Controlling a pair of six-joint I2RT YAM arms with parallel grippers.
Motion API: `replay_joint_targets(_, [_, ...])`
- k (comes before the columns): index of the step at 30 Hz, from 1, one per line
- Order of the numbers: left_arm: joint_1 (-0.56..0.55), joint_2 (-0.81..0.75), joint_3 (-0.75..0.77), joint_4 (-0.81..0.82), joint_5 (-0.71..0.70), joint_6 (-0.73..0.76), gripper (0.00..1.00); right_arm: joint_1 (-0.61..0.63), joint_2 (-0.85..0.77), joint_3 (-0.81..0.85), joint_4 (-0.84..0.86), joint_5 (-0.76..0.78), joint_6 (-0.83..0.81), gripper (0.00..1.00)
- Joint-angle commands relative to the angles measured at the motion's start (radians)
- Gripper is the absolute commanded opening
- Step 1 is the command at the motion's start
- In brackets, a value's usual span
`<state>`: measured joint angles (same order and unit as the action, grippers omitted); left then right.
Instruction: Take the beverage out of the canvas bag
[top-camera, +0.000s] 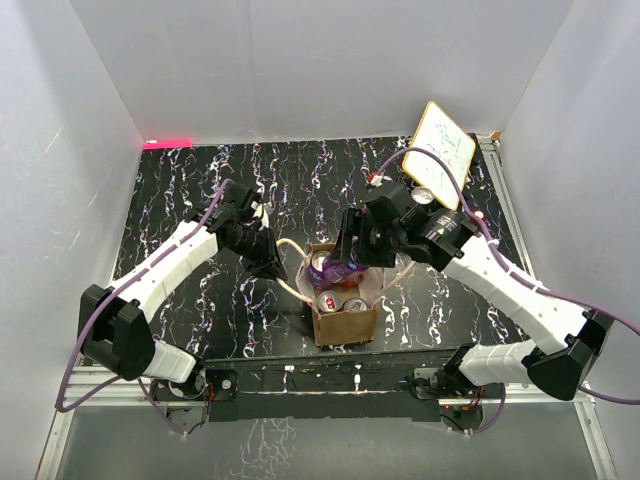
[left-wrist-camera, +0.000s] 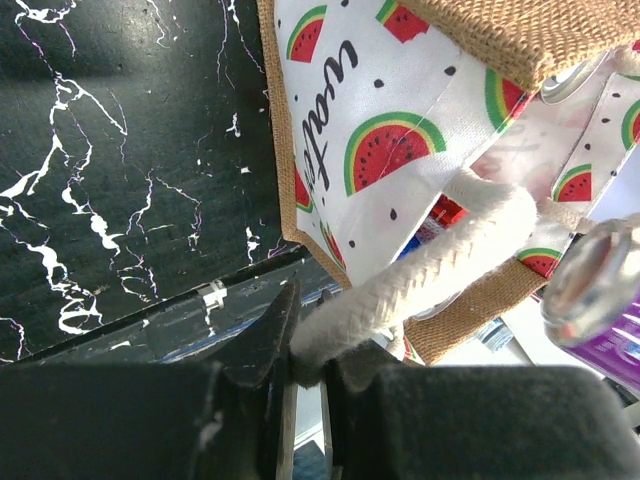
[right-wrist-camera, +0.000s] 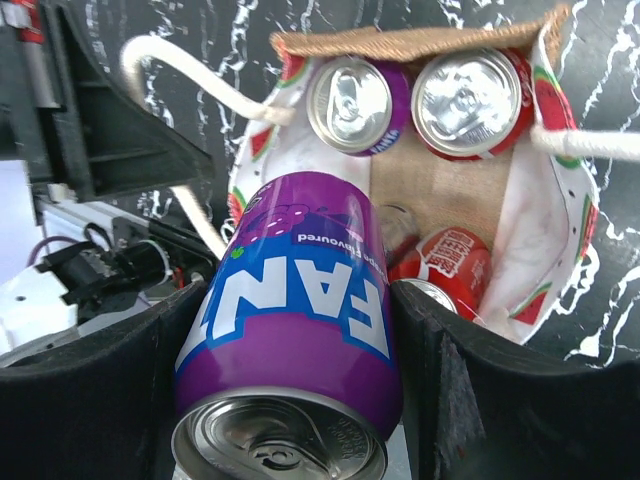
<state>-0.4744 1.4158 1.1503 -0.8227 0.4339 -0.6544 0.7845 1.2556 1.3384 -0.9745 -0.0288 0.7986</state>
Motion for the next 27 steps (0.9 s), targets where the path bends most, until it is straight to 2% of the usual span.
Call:
replay_joint_targets(1, [0.002, 0.001, 0.043, -0.026, -0.005, 0.023, 0.0, -0.052, -0.002, 0.158, 0.178, -0.094, -0.073, 0.08])
replay_joint_targets(8, [0.002, 0.035, 0.069, -0.042, -0.002, 0.041, 0.0, -0.195, 0.12, 0.39, 0.078, -0.031, -0.234, 0.08])
replay_joint_targets(12, [0.002, 0.053, 0.085, -0.052, -0.004, 0.048, 0.0, -0.278, 0.151, 0.403, 0.01, 0.102, -0.283, 0.08])
replay_joint_targets(16, [0.002, 0.061, 0.088, -0.06, 0.0, 0.055, 0.0, -0.371, 0.139, 0.313, 0.002, 0.157, -0.318, 0.08])
replay_joint_targets(27, [0.002, 0.08, 0.079, -0.07, 0.019, 0.058, 0.0, -0.513, 0.064, -0.142, 0.103, 0.149, -0.275, 0.08])
